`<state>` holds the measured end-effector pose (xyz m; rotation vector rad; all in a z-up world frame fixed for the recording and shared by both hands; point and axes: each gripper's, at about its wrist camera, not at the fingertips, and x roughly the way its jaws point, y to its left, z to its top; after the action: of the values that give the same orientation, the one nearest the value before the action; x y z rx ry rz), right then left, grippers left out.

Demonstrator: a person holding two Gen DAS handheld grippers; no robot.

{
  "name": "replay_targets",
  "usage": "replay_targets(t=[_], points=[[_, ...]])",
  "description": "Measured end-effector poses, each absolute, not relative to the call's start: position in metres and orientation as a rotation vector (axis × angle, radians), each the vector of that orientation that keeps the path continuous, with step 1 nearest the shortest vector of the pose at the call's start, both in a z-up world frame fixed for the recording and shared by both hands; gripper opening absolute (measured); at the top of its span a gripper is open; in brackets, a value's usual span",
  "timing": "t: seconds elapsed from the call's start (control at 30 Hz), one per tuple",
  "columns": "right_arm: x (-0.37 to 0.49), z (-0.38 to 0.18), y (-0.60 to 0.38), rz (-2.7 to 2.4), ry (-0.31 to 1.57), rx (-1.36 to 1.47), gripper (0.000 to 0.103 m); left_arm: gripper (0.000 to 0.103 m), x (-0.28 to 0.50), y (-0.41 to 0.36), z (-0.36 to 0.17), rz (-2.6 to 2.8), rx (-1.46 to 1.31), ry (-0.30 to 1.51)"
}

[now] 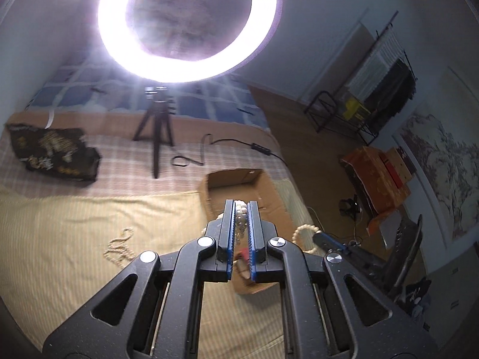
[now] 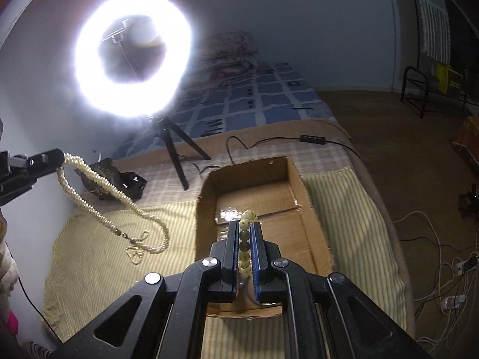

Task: Organize jewelry
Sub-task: 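Lower the rope necklace with the left tool while the right tool lowers the bracelet into the box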

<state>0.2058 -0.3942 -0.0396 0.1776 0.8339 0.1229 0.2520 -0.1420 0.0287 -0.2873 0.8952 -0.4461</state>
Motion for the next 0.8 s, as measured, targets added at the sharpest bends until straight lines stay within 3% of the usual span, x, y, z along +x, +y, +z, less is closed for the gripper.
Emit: replay_targets(t=[0.37, 0.8], points=[[0.212, -0.052, -0.425, 0.11, 0.851, 0.206, 0.005, 0.005, 0.278, -0.22, 0.029, -0.515, -0.231, 0.917], [0.216, -0.066, -0.433, 0.11, 0.876, 0.21, 0.005, 0.005, 0.293, -0.258, 0.003, -0.476, -0.147, 0.926]])
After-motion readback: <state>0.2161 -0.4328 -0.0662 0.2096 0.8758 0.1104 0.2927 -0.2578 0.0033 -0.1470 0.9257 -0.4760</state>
